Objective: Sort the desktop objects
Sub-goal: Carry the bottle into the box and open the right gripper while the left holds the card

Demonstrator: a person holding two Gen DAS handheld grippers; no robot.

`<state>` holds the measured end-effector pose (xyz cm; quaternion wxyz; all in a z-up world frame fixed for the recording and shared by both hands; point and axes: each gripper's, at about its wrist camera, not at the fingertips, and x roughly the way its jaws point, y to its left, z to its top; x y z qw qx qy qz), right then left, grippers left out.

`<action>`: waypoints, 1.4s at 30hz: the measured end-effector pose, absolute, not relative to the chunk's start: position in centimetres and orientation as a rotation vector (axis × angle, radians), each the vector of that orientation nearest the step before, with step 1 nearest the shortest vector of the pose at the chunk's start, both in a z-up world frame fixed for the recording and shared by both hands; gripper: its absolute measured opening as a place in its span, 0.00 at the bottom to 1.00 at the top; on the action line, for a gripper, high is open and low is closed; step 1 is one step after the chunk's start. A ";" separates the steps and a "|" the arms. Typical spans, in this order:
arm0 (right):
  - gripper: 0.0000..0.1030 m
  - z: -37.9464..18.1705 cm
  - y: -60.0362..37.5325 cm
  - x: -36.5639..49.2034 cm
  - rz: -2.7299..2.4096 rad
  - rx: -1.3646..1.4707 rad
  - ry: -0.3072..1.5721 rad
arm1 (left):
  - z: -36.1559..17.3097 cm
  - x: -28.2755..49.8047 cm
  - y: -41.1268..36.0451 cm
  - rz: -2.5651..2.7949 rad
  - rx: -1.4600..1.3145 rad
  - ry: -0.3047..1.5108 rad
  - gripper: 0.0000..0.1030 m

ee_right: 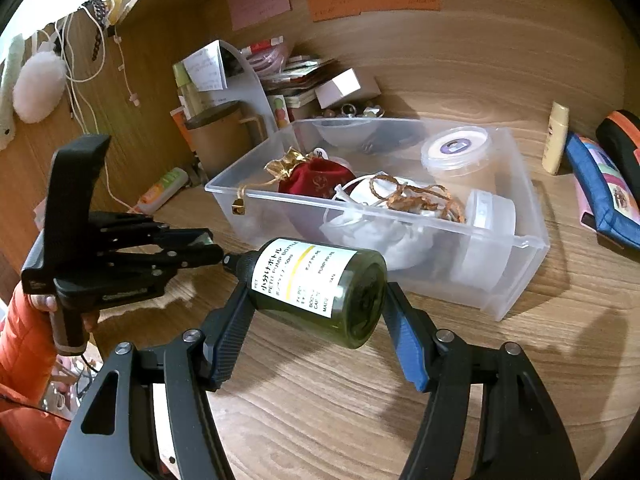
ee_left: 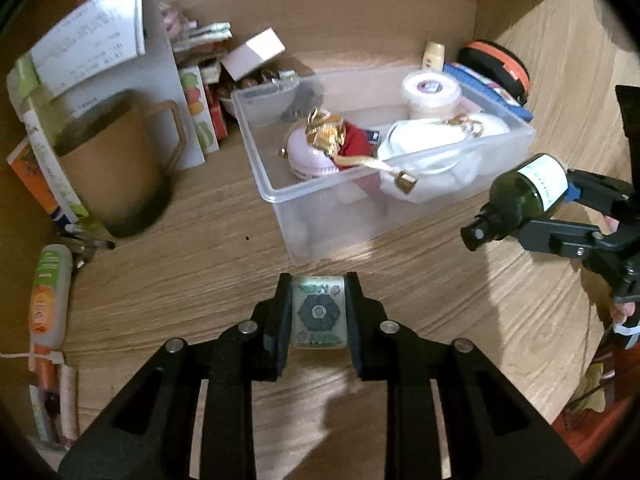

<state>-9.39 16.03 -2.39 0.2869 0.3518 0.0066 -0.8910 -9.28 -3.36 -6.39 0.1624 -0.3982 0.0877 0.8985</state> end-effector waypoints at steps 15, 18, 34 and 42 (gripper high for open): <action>0.60 0.5 17.1 -8.1 -2.461 0.842 0.050 | -1.4 -7.7 -5.0 2.644 -0.998 0.235 0.23; 0.60 1.1 17.2 -8.5 -2.477 0.825 0.049 | -0.5 -7.8 -5.1 2.656 -0.957 0.236 0.23; 0.60 1.5 16.4 -13.5 -2.507 0.835 0.053 | -0.2 -12.3 -3.0 2.578 -0.896 0.215 0.23; 0.60 0.3 14.5 -16.1 -2.469 0.891 0.065 | -1.8 -14.3 -3.1 2.547 -0.944 0.180 0.23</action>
